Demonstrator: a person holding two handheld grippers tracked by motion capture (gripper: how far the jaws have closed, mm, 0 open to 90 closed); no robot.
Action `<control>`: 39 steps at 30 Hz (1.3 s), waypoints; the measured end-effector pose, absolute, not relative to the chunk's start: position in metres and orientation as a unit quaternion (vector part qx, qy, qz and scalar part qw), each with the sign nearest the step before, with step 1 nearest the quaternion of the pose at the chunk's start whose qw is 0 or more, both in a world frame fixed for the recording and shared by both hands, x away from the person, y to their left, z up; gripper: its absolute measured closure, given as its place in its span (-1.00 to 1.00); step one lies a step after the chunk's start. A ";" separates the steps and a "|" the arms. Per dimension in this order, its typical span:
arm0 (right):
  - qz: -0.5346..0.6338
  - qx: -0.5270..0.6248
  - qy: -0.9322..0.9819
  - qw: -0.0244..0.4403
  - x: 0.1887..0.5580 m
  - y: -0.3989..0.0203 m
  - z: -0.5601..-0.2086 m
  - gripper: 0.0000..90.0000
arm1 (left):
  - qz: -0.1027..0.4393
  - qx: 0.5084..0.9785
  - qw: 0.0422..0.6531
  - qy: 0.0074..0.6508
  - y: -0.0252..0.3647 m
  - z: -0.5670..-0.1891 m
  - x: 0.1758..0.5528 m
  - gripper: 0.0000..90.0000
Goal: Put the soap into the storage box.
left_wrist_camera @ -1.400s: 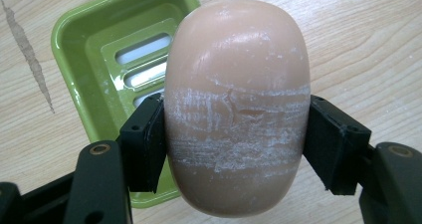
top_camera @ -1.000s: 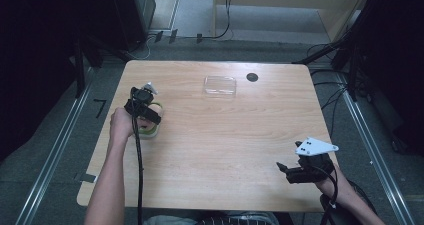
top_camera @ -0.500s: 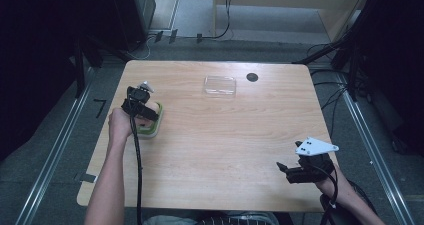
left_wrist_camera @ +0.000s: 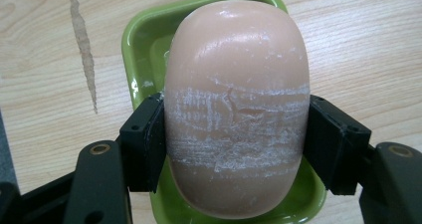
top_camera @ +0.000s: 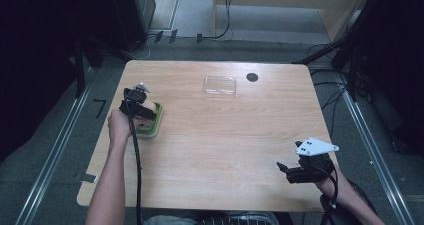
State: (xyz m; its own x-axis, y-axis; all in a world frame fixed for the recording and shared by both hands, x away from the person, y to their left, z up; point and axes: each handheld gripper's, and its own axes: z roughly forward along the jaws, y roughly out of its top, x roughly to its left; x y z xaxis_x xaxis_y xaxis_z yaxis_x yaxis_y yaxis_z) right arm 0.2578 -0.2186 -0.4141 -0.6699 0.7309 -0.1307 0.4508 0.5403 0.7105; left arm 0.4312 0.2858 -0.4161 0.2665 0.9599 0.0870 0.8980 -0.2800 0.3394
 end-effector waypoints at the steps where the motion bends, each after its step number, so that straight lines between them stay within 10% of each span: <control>1: 0.331 0.347 0.852 0.212 0.258 -0.219 -0.414 -0.70 | 0.140 0.787 0.111 0.591 0.286 -0.417 0.431 -0.24; 39: 0.330 0.348 0.852 0.209 0.258 -0.218 -0.414 -0.70 | 0.139 0.766 0.098 0.620 0.287 -0.434 0.437 -0.25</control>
State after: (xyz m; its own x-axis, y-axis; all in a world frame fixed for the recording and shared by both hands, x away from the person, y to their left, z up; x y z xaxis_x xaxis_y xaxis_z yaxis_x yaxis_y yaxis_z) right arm 0.2575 -0.2184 -0.4144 -0.6708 0.7306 -0.1277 0.4543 0.5408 0.7079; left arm 0.4367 0.2873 -0.4339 0.1917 0.9772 0.0911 0.9231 -0.2110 0.3215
